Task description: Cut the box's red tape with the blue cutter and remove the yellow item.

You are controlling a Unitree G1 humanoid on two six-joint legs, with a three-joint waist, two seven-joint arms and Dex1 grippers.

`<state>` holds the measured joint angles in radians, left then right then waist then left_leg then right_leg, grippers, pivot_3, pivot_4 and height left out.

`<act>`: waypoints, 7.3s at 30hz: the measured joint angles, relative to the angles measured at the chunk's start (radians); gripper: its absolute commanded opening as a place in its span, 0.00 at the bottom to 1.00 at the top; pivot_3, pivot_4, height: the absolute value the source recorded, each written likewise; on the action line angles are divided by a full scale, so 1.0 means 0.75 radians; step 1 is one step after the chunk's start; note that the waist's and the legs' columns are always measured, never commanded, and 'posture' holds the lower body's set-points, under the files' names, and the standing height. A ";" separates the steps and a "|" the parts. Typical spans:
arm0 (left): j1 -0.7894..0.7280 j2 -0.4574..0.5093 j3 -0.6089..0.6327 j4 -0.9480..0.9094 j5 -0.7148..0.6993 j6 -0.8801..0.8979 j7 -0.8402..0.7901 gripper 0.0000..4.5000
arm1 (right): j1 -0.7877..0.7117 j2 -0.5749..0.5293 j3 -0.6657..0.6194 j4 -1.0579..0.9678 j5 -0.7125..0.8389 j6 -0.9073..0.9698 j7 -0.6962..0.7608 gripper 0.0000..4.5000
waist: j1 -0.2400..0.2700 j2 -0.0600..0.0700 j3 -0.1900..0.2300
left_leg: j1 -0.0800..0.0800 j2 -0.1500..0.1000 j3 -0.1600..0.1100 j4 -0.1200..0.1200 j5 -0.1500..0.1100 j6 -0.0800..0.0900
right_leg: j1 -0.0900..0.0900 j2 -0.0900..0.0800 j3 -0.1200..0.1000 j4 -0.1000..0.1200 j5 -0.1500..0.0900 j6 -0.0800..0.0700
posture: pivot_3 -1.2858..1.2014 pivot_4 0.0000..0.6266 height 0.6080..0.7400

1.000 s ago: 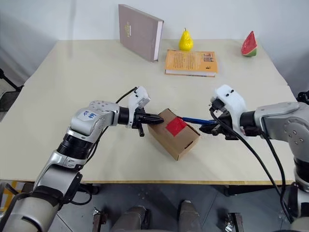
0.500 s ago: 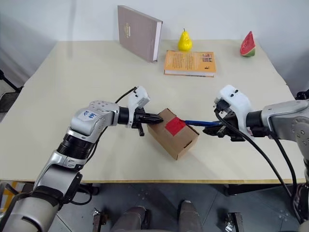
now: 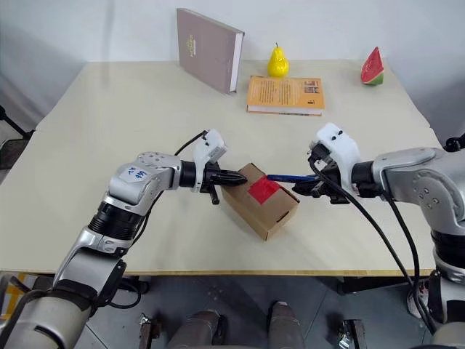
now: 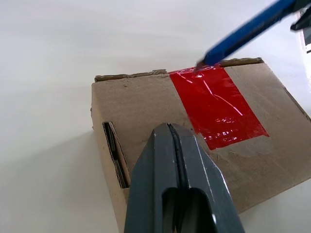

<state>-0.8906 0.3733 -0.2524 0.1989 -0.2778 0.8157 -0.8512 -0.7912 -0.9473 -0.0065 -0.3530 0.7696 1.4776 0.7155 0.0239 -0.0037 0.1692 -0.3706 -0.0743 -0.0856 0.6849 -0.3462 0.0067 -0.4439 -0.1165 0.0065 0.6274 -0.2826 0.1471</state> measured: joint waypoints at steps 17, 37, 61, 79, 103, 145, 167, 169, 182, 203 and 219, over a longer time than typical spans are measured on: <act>0.002 -0.002 -0.002 0.001 0.001 -0.013 0.000 0.00 | -0.059 0.118 0.125 0.193 -0.137 -0.203 -0.006 0.03 | 0.000 0.000 0.000 | 0.000 0.000 0.000 0.000 0.000 0.000 | 0.000 0.000 0.000 0.000 0.000 0.000 | 0.52 0.24 1.00; 0.003 -0.001 -0.002 -0.012 0.002 0.000 0.004 0.00 | -0.006 0.087 0.158 0.155 -0.190 -0.225 0.054 0.03 | 0.000 0.000 0.000 | 0.000 0.000 0.000 0.000 0.000 0.000 | 0.000 0.000 -0.001 0.000 0.000 0.000 | 0.52 0.24 1.00; -0.092 -0.003 -0.085 -0.012 0.035 0.161 0.003 0.00 | -0.060 -0.111 0.205 0.008 -0.170 -0.036 0.165 0.03 | 0.003 0.000 0.000 | 0.000 0.000 -0.001 -0.001 -0.001 0.001 | 0.000 0.000 -0.001 -0.002 0.000 0.000 | 0.52 0.24 1.00; -0.091 -0.003 -0.080 -0.008 0.035 0.161 0.005 0.00 | 0.024 -0.192 0.106 -0.053 -0.094 0.016 0.193 0.03 | 0.004 0.000 0.000 | 0.000 0.000 0.000 -0.001 -0.001 0.001 | 0.000 0.000 -0.001 -0.002 0.000 0.000 | 0.52 0.24 1.00; -0.070 -0.002 -0.049 -0.020 0.037 0.184 0.027 0.00 | -0.051 0.084 0.164 0.097 -0.199 -0.077 0.067 0.03 | -0.005 -0.003 -0.003 | 0.002 0.001 0.000 -0.001 0.000 0.000 | 0.001 0.000 0.000 0.000 0.000 0.000 | 0.52 0.24 1.00; -0.034 0.171 -0.138 -0.300 0.001 0.344 -0.066 0.00 | 0.122 0.075 -0.123 -0.279 0.486 0.176 -0.453 0.03 | -0.015 -0.003 -0.004 | 0.001 0.002 0.000 -0.003 -0.001 0.000 | 0.000 0.000 0.000 -0.001 0.000 0.000 | 0.52 0.24 1.00; -0.112 0.256 -0.265 -0.295 0.010 0.296 -0.245 0.00 | 0.259 -0.319 0.086 -0.235 1.569 -0.398 -1.523 0.03 | 0.000 -0.004 -0.001 | -0.002 0.002 -0.001 -0.003 -0.001 0.002 | 0.001 -0.001 -0.002 -0.008 0.000 0.000 | 0.52 0.24 1.00; -0.110 0.248 -0.265 -0.294 0.010 0.286 -0.242 0.00 | 0.295 -0.361 0.117 -0.276 1.579 -0.460 -1.525 0.03 | 0.004 -0.004 -0.001 | -0.003 0.001 -0.001 -0.002 -0.001 0.003 | 0.001 -0.001 -0.002 -0.009 0.000 0.000 | 0.52 0.24 1.00; -0.114 0.205 -0.265 -0.246 0.012 0.277 -0.237 0.00 | 0.680 -0.741 -0.043 -0.475 1.583 -0.810 -1.388 0.03 | 0.012 -0.004 -0.001 | -0.001 0.002 -0.003 -0.002 -0.002 0.006 | 0.011 0.000 -0.004 -0.018 0.000 0.000 | 0.52 0.24 1.00; -0.138 0.176 -0.291 -0.195 0.013 0.235 -0.251 0.00 | 1.247 -0.862 -0.406 -0.621 1.582 -1.029 -1.381 0.03 | 0.037 -0.004 -0.001 | 0.001 0.002 -0.007 -0.002 -0.003 0.007 | 0.020 0.000 -0.006 -0.029 0.000 0.001 | 0.52 0.24 1.00; -0.141 0.170 -0.291 -0.190 0.014 0.236 -0.250 0.00 | 1.337 -0.908 -0.434 -0.661 1.582 -1.120 -1.411 0.03 | 0.038 -0.004 -0.001 | 0.001 0.002 -0.007 -0.002 -0.002 0.007 | 0.021 0.000 -0.007 -0.029 0.001 0.001 | 0.52 0.24 1.00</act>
<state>-0.9961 0.5007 -0.4708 0.0565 -0.2674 0.9927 -1.0390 0.2112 -1.6286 -0.3320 -0.8487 1.9564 0.6375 -0.3429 0.0521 -0.0068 0.1685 -0.3696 -0.0732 -0.0907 0.6837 -0.3481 0.0123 -0.4285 -0.1165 0.0014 0.6056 -0.2822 0.1480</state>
